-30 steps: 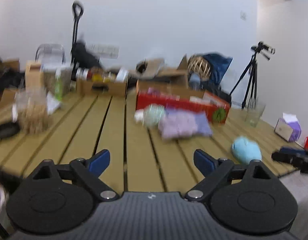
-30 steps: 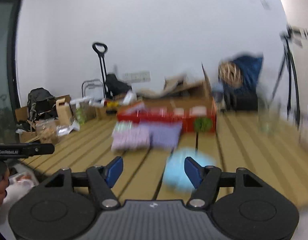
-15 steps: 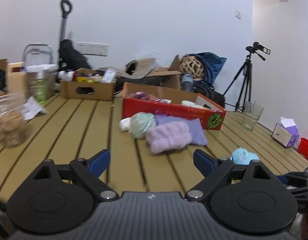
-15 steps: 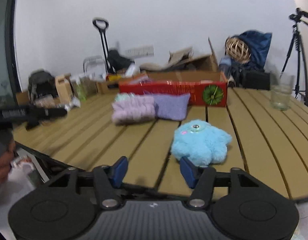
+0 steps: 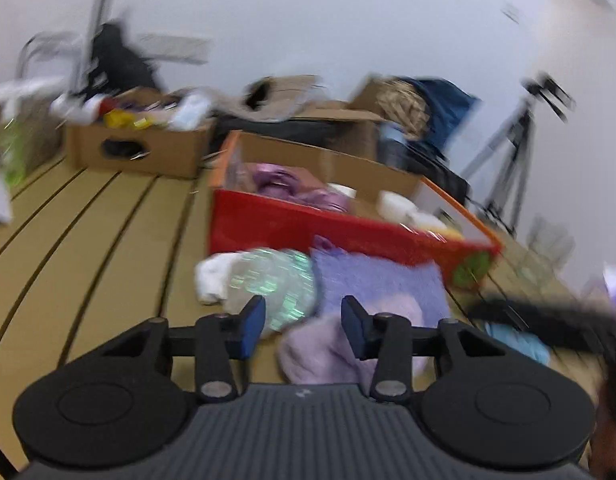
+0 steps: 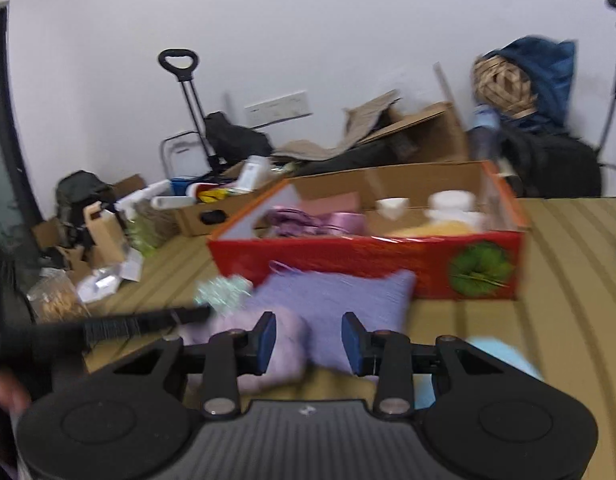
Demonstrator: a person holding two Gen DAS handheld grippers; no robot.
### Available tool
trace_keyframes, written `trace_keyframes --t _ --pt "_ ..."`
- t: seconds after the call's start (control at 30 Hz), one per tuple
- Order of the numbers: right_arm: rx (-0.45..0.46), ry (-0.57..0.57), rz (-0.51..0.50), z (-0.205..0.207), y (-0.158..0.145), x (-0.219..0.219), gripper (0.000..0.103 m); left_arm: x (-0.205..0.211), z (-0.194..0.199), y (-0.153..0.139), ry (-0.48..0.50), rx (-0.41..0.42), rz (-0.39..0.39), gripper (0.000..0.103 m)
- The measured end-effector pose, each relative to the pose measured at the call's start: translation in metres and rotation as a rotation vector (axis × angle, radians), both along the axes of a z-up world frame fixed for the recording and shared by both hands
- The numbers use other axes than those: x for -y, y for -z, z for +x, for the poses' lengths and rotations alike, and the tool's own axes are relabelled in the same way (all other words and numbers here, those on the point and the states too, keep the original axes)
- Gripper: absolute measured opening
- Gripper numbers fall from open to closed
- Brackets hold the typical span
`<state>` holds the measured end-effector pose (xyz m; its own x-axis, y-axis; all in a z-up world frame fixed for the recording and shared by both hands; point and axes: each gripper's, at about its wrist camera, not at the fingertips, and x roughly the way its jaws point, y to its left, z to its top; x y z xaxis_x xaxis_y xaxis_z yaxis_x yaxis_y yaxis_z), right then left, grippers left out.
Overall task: Organize soft objects
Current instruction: 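Grasp the lavender fluffy towel with both grippers, then carry the lavender towel into the red box and open both grippers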
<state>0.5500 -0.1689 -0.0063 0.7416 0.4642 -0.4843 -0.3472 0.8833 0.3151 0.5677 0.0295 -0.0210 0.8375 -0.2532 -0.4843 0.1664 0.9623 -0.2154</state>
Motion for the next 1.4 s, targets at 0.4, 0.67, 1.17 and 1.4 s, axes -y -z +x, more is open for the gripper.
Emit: trace_keyframes --t 0.4,0.67,1.17,1.4 --pt "-0.035 -0.066 -0.001 -0.015 0.022 0.000 0.026 0.018 -0.065 0.008 0.281 0.060 0.031 0.050" --pt "-0.067 -0.067 0.008 -0.041 0.040 0.012 0.026 0.025 -0.057 0.017 0.238 0.013 0.097 0.050" --pt "-0.006 -0.063 0.024 -0.051 0.016 0.012 0.014 0.026 -0.051 0.002 0.274 0.020 0.085 0.019" --pt "0.105 0.012 0.023 0.027 -0.052 0.027 0.014 0.042 0.050 -0.071 0.331 0.077 0.117 0.019"
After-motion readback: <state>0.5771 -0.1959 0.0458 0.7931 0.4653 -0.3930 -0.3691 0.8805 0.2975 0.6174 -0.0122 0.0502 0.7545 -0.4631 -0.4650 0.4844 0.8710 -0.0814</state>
